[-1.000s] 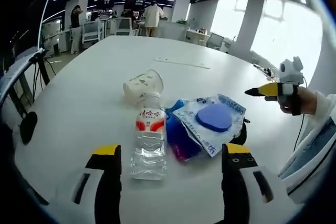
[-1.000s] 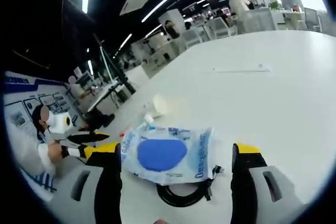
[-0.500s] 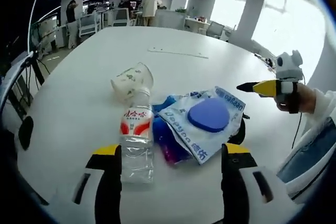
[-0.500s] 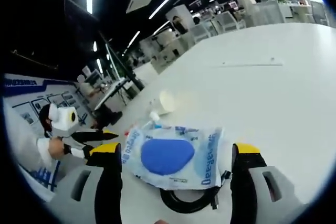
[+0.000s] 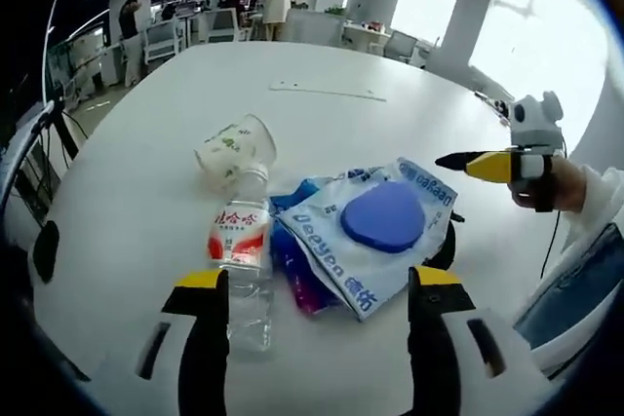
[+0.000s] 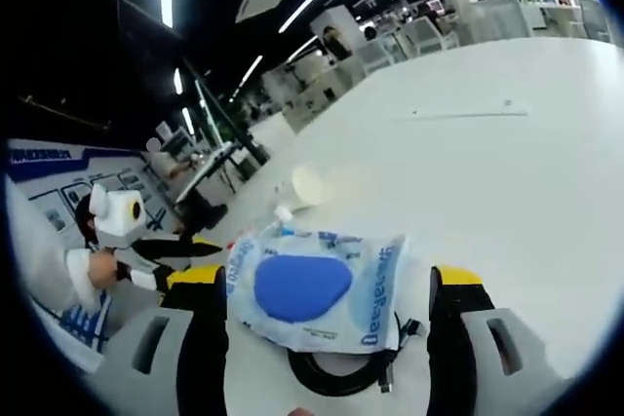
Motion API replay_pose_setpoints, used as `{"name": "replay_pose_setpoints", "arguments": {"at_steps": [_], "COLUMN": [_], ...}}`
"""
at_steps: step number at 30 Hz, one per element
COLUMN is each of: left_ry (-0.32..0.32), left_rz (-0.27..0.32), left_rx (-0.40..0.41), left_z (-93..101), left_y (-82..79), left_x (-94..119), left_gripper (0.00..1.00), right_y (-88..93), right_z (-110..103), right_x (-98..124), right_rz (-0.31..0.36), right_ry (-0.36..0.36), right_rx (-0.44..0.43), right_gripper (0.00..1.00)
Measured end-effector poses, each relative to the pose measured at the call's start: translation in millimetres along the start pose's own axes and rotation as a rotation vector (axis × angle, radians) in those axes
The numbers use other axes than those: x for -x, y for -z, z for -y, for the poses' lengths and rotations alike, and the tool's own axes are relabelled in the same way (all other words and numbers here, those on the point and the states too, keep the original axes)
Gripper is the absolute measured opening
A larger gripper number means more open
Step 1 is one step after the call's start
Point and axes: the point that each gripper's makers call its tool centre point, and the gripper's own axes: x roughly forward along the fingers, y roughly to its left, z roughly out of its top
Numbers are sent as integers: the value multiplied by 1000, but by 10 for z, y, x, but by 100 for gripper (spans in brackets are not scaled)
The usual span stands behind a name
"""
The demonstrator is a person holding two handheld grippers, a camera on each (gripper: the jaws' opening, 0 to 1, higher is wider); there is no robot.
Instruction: Arrange the tabletop items into an orderly group along one side of the table until the central work area is clear of visible clutter.
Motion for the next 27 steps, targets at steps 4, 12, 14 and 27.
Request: {"name": "replay_pose_setpoints", "arguments": {"at_steps": [4, 12, 14, 27], "left_ry": [0, -1, -1, -66], "left_rz": [1, 4, 0, 38], "left_rx": [2, -21, -28, -6], "left_z": [-14, 23, 15, 6], "left_y": [-59, -103, -87, -55], "left_x": [-55, -91, -91, -52], "left_gripper": [76, 75, 74, 61], "right_y": [3, 35, 57, 222], "right_z": [6, 46, 50, 134], "right_x": [11, 48, 59, 27], "right_rz": [0, -8, -13, -65], "right_ry": [-3, 11, 15, 58], "right_rx": [-7, 16, 12, 30], "right_gripper": [84, 83, 83, 77]}}
